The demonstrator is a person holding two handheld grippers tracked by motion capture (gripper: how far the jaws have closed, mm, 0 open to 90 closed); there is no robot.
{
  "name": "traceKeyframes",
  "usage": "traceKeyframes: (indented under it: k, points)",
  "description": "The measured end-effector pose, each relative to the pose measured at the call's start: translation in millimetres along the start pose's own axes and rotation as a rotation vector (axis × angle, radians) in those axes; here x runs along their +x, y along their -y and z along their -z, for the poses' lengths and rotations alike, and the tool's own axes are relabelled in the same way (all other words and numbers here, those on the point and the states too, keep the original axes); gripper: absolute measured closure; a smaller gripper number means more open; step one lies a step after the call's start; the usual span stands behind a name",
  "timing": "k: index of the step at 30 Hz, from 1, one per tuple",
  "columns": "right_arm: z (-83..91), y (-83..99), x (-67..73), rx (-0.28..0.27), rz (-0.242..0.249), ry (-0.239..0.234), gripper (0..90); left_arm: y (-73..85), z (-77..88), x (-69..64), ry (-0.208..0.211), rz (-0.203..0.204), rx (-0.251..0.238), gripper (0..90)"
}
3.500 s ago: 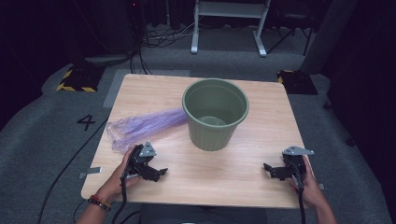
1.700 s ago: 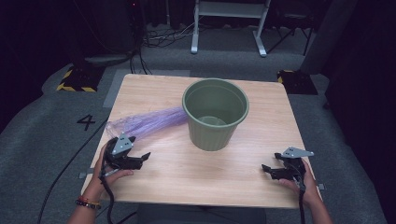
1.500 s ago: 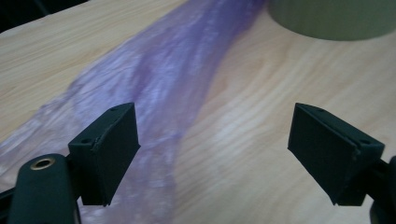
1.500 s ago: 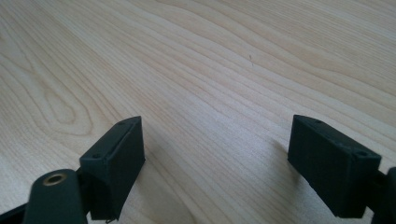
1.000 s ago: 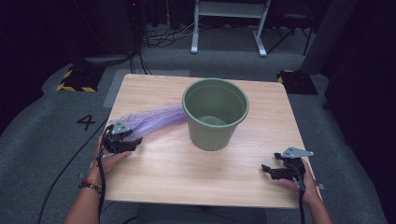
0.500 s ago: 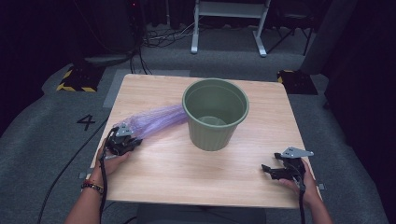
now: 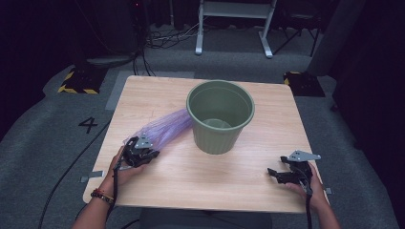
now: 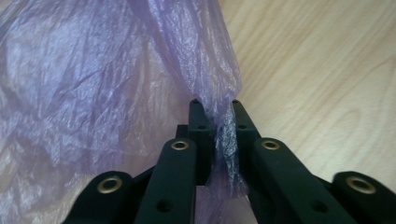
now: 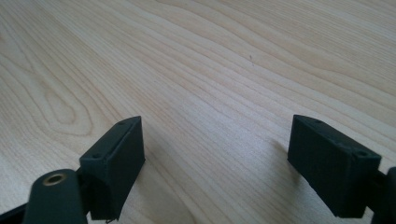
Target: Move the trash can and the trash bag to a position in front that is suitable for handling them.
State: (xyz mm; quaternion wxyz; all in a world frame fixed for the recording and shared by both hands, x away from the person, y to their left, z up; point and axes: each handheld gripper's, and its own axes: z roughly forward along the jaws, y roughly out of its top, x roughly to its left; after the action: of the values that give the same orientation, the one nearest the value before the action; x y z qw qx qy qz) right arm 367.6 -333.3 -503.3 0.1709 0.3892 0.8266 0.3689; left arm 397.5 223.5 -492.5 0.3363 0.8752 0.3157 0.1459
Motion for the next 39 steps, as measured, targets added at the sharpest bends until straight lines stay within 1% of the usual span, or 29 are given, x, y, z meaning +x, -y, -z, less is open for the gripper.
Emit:
traceKeyframes:
  k: [3,5,8,9,10,13,14,17,19,21,22,23,24,25,26,29,32,34,35,36,37,39]
  points:
    - [0.0,0.0,0.0,0.000,0.000,0.000,18.9,-3.6,-1.7,-7.7,0.010,-0.011,0.008,78.8]
    - [0.0,0.0,0.0,0.000,0.000,0.000,18.9,-5.3,-2.5,-13.0,0.013,-0.030,0.012,78.8]
    - [0.0,0.0,0.0,0.000,0.000,0.000,18.9,-7.1,-3.3,-18.5,0.037,-0.058,0.016,82.6]
    - [0.0,0.0,0.0,0.000,0.000,0.000,18.9,-7.1,-3.3,-18.5,0.037,-0.058,0.016,83.2]
    - [0.0,0.0,0.0,0.000,0.000,0.000,18.9,-8.0,-4.1,-20.3,0.053,-0.058,0.014,83.2]
    - [0.1,0.0,0.0,0.000,0.001,-0.001,19.0,-9.1,-4.9,-23.6,0.073,-0.061,0.014,83.4]
    - [0.1,0.0,-0.1,-0.001,0.002,-0.005,19.0,-9.8,-5.1,-25.4,0.076,-0.072,0.018,83.5]
    - [0.3,0.0,-0.1,-0.002,0.008,-0.019,19.1,-11.4,-6.4,-31.2,0.096,-0.085,0.016,83.5]
    - [0.9,0.0,-0.8,-0.008,0.007,-0.026,22.0,-13.1,-7.0,-34.8,0.104,-0.100,0.022,83.4]
    - [1.9,-1.6,-1.2,-0.023,-0.013,-0.048,21.8,-13.7,-7.7,-36.2,0.117,-0.096,0.020,83.0]
    - [3.0,-3.8,-0.2,-0.036,-0.013,-0.056,21.8,-14.3,-8.1,-37.7,0.122,-0.100,0.020,82.7]
    - [5.0,-7.7,2.3,-0.045,0.002,-0.056,21.9,-14.8,-8.3,-38.8,0.123,-0.108,0.021,82.7]
    - [6.3,-11.0,4.7,-0.057,0.011,-0.054,22.0,-15.2,-8.6,-40.4,0.126,-0.106,0.020,82.6]
    - [6.3,-11.0,4.7,-0.057,0.011,-0.054,22.0,-15.2,-8.6,-40.4,0.126,-0.106,0.020,82.6]
    - [7.4,-16.7,9.6,-0.073,0.020,-0.065,22.6,-16.0,-9.0,-42.7,0.132,-0.115,0.022,82.6]
    - [4.0,-20.2,16.1,-0.062,0.047,-0.052,23.3,-17.1,-10.0,-46.3,0.136,-0.118,0.020,81.5]
    - [0.3,-20.5,18.7,-0.048,0.050,-0.056,23.6,-20.0,-11.0,-51.6,0.126,-0.126,0.030,80.3]
    - [0.1,-21.5,19.3,-0.052,0.054,-0.060,24.1,-22.5,-12.3,-56.1,0.126,-0.129,0.036,77.7]
    - [1.0,-23.4,19.4,-0.058,0.057,-0.059,24.1,-24.2,-12.7,-57.8,0.123,-0.136,0.041,73.2]
    - [2.4,-25.6,19.9,-0.068,0.059,-0.061,24.1,-25.2,-12.9,-59.2,0.128,-0.136,0.037,67.8]
    - [4.1,-28.3,20.2,-0.076,0.062,-0.064,24.3,-26.0,-12.6,-60.5,0.134,-0.136,0.027,67.2]
    - [6.7,-33.4,21.0,-0.094,0.068,-0.068,24.5,-27.7,-10.9,-61.8,0.135,-0.132,0.009,59.8]
